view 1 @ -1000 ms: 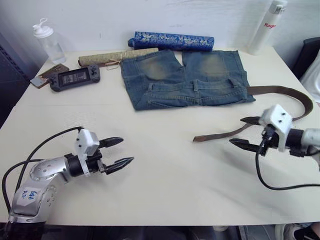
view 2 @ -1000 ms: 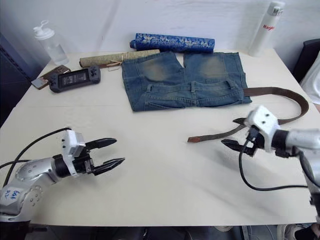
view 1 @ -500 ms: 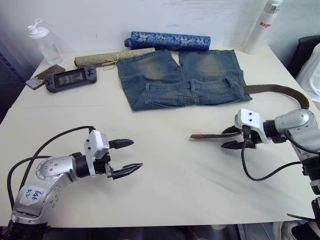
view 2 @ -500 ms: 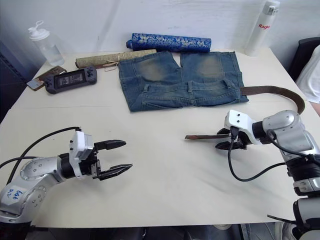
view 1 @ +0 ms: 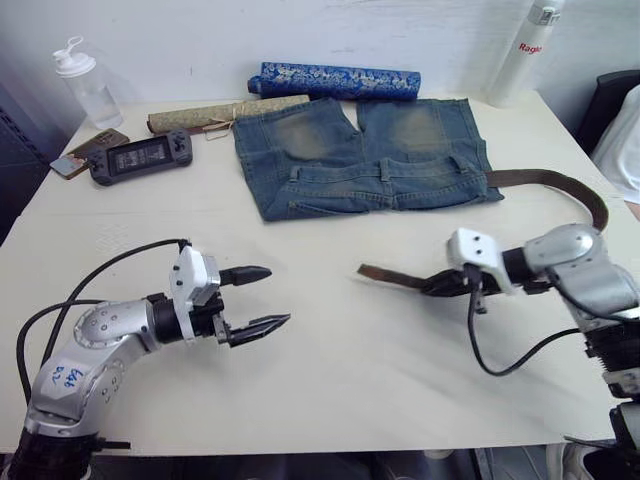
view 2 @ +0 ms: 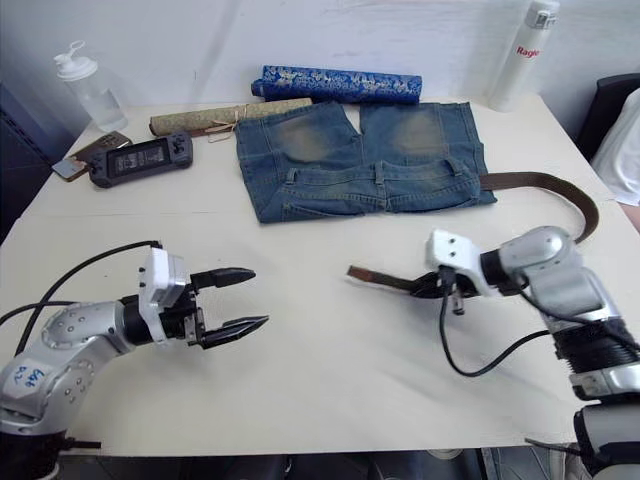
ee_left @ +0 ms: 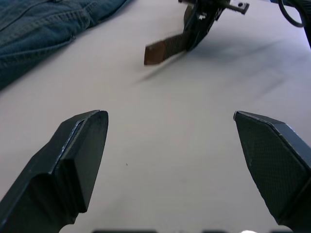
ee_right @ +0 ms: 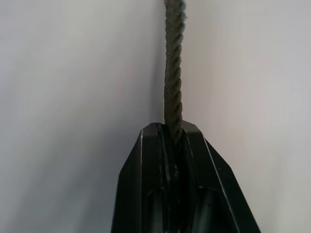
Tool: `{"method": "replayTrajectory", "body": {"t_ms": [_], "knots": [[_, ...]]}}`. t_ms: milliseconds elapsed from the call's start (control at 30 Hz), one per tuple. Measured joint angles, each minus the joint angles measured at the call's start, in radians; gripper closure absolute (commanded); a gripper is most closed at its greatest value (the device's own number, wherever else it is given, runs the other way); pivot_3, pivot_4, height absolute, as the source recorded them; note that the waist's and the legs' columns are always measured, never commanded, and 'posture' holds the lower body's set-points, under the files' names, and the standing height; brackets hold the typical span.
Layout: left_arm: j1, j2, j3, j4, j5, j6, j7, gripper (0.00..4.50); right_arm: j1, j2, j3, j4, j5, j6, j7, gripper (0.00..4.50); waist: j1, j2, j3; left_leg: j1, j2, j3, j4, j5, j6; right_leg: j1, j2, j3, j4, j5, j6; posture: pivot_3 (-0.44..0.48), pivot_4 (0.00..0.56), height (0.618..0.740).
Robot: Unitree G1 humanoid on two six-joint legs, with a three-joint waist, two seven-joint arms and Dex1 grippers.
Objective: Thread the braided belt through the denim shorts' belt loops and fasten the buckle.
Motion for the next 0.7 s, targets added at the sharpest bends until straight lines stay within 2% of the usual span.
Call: {"method": "replayTrajectory", "body": {"t_ms": [100,167,367,533,633,700], "knots": [[-0.075,0.0,-0.067,0.027,0.003,0.0,-0.045,0.0,-0.005,0.025,0.03,-0.207,0.05,0.115,-0.017,4.48,0.004,0.0,0.0,0.0,0.0,-0.001,0.0,0.0,0.0,0.001,0.0,-0.001,-0.003,0.001,0.0,0.0,0.15,0.637],[-0.092,-0.001,-0.106,0.035,0.007,0.001,-0.069,0.0,-0.004,0.025,0.038,-0.258,0.055,0.156,-0.028,4.48,0.004,0.0,0.0,0.0,-0.001,-0.001,0.0,0.0,0.0,0.002,0.0,-0.001,-0.006,0.003,0.001,0.0,0.15,0.637],[-0.142,-0.01,-0.207,0.102,0.074,-0.007,-0.117,0.0,-0.004,0.024,0.049,-0.285,0.054,0.195,-0.045,4.48,0.004,0.0,0.0,-0.001,-0.005,-0.001,0.0,0.0,0.0,0.003,0.0,-0.002,-0.008,0.005,0.001,0.0,0.15,0.637],[-0.171,-0.033,-0.217,0.113,0.087,-0.012,-0.12,0.0,-0.001,0.024,0.062,-0.289,0.054,0.208,-0.055,4.48,0.0,0.0,0.0,0.0,-0.004,-0.001,-0.001,0.0,0.0,0.002,0.0,-0.002,-0.008,0.005,0.001,0.0,0.15,0.637],[-0.175,-0.038,-0.218,0.119,0.093,-0.013,-0.121,0.78,0.0,0.024,0.062,-0.29,0.054,0.211,-0.059,4.5,0.0,0.0,0.0,0.0,-0.004,-0.001,-0.001,0.0,0.0,0.002,0.0,-0.002,-0.008,0.005,0.001,0.0,0.15,0.637],[-0.175,-0.038,-0.218,0.125,0.093,-0.013,-0.125,1.56,0.007,0.023,0.062,-0.294,0.054,0.211,-0.062,4.5,0.001,0.0,0.0,0.0,-0.004,-0.001,-0.001,0.0,0.0,0.002,0.0,-0.002,-0.008,0.005,0.001,0.0,0.15,0.637]]}}
